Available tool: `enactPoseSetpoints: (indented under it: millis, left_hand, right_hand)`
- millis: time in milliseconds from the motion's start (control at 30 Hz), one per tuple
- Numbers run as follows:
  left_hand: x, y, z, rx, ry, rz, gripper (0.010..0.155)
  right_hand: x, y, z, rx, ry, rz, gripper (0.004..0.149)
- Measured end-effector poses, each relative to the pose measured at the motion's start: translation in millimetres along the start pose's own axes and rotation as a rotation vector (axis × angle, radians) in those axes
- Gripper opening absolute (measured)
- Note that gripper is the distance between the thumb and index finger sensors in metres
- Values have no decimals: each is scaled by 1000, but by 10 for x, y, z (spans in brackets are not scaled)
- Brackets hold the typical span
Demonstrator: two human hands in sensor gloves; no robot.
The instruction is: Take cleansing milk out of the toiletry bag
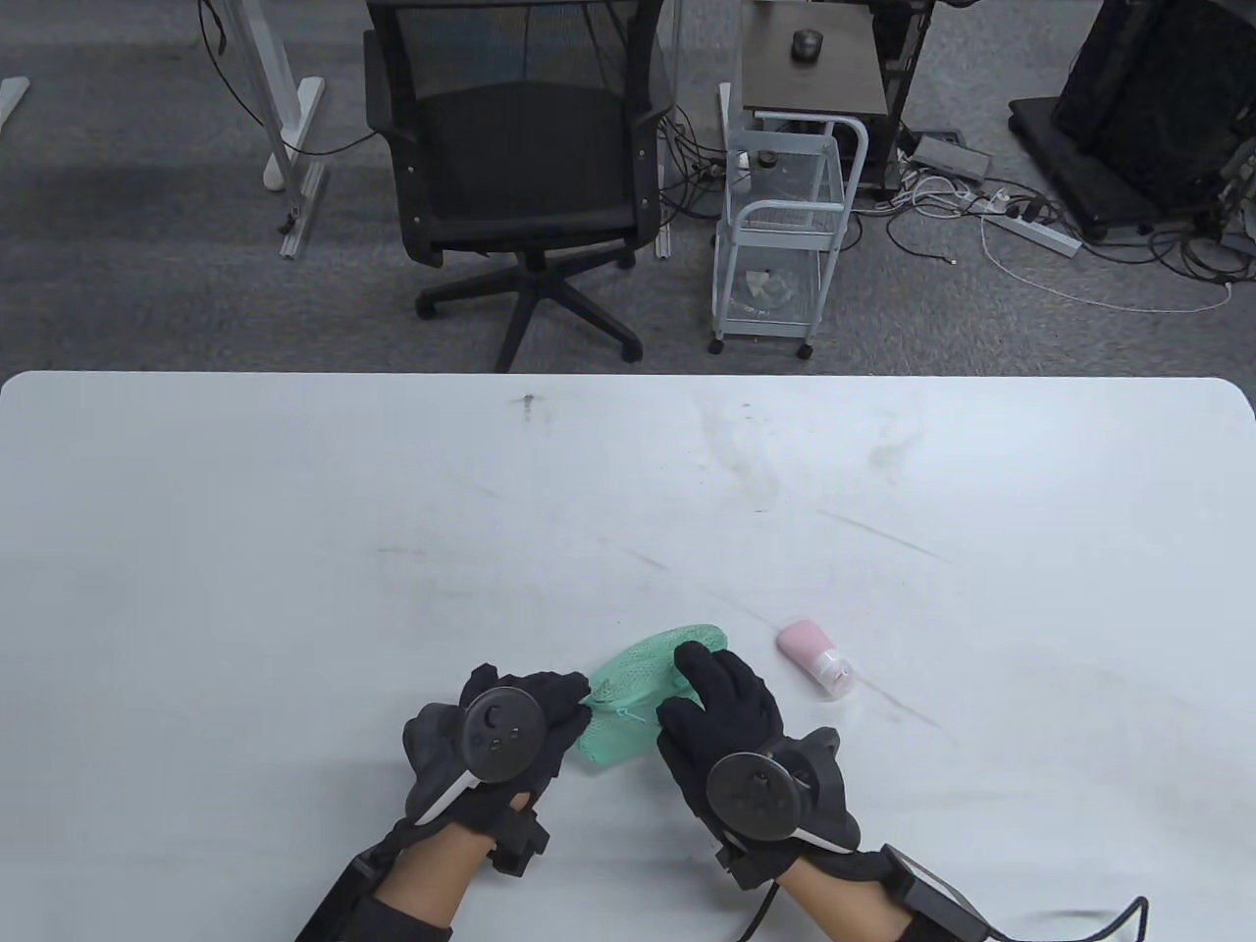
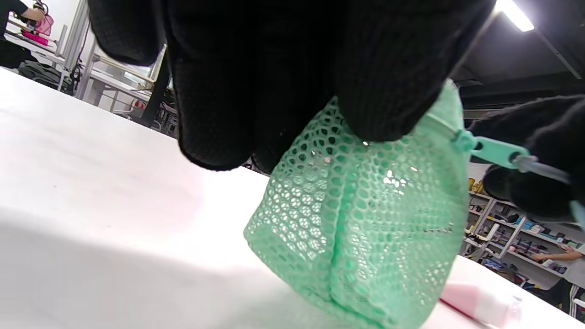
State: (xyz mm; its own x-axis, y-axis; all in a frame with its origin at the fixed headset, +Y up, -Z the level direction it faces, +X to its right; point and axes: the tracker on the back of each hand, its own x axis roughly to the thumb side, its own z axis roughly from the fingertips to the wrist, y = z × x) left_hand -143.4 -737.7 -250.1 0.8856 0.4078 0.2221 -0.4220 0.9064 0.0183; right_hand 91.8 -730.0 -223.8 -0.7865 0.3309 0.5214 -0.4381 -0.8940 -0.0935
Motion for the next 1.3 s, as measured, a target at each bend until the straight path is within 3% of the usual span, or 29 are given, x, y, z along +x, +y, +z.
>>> enactPoseSetpoints:
  millis: [367,800,1033,1300]
  left_hand:
    - [-84,1,-30,-37,36,-29,44]
    - [122,-109,13,-121,-35,-35,64]
    - [138,-147,-5,-77,-33,-65,47]
    - [102,-117,-14,-51,-20,-81,43]
  right_hand:
    - [-8,33,4,33,-4,6,34]
    - [27,113,6,67,-6,-25,34]
    - [52,108,16,72,-19,-30,34]
    - [16,90,5,81,16,-20,34]
